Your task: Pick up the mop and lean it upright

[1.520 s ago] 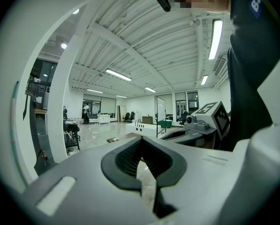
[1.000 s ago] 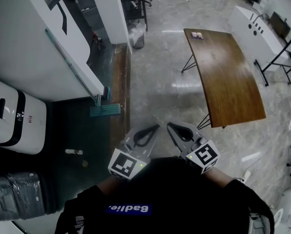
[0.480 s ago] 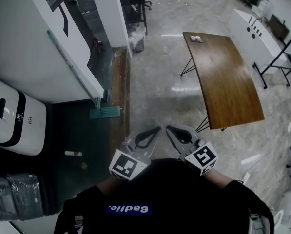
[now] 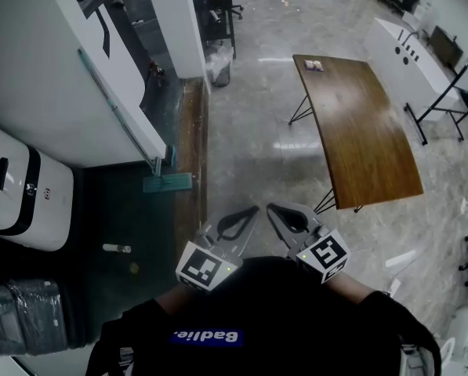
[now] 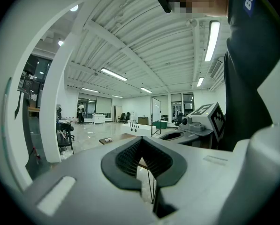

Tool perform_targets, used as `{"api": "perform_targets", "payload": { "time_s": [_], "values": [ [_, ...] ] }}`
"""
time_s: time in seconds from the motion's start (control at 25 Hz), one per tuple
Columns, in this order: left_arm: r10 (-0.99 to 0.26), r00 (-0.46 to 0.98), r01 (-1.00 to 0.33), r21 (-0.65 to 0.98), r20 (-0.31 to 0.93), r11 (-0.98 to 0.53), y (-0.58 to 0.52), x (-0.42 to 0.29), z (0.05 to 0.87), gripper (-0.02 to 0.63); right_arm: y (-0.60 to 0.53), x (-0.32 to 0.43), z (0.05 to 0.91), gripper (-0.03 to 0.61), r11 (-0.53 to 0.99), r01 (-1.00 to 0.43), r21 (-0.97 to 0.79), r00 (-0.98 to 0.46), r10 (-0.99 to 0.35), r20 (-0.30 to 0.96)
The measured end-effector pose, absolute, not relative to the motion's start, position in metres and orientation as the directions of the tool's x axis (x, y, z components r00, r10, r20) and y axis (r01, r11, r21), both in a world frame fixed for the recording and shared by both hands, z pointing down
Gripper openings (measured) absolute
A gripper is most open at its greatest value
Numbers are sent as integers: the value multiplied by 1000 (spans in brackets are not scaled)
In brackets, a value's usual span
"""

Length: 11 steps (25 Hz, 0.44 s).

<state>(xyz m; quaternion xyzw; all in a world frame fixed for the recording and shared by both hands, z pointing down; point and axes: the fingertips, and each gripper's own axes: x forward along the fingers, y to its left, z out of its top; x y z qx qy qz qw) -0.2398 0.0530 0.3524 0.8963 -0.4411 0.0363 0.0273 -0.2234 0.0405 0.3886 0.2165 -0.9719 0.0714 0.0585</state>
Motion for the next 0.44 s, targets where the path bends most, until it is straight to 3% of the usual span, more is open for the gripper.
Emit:
{"api": "perform_targets", "payload": {
  "time_s": [0.44],
  "values": [
    [-790, 606, -794, 17, 92, -607, 52, -238, 351, 20, 40, -222, 389, 3, 898, -426, -113, -901, -409, 146]
  ]
}}
